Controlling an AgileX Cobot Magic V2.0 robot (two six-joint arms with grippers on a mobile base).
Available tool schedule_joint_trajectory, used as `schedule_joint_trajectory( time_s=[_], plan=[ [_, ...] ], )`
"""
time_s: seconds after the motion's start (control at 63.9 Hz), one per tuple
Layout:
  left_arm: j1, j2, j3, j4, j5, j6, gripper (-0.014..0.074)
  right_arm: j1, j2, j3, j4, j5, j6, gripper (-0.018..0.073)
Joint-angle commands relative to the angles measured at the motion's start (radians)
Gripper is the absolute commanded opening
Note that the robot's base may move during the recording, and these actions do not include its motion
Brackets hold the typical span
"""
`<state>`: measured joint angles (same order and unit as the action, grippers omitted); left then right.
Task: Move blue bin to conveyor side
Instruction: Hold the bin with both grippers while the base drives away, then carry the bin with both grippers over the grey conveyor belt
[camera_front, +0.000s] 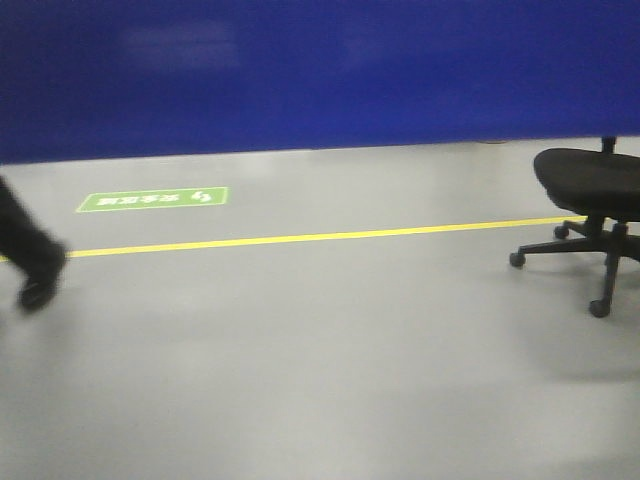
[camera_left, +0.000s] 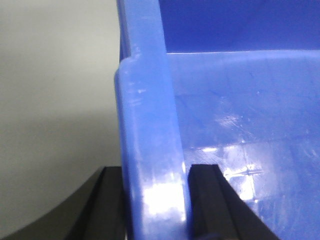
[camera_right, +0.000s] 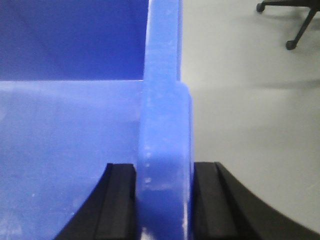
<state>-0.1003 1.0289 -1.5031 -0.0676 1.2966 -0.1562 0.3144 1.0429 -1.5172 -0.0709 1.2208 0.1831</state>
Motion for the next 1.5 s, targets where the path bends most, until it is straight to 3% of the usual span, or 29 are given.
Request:
schedule_joint_trajectory(
  time_s=[0.0, 1.486],
  plan=[
    [-0.004, -0.018, -0.012, 0.012, -0.075, 0.02, -0.0017, -0.004, -0.019, -0.016, -0.066, -0.106, -0.008, -0.0088],
    [-0.004, -0.018, -0.012, 0.012, -0.075, 0.02, -0.0017, -0.004, -0.019, -0.016, -0.066, -0.108, -0.008, -0.0088]
  ],
)
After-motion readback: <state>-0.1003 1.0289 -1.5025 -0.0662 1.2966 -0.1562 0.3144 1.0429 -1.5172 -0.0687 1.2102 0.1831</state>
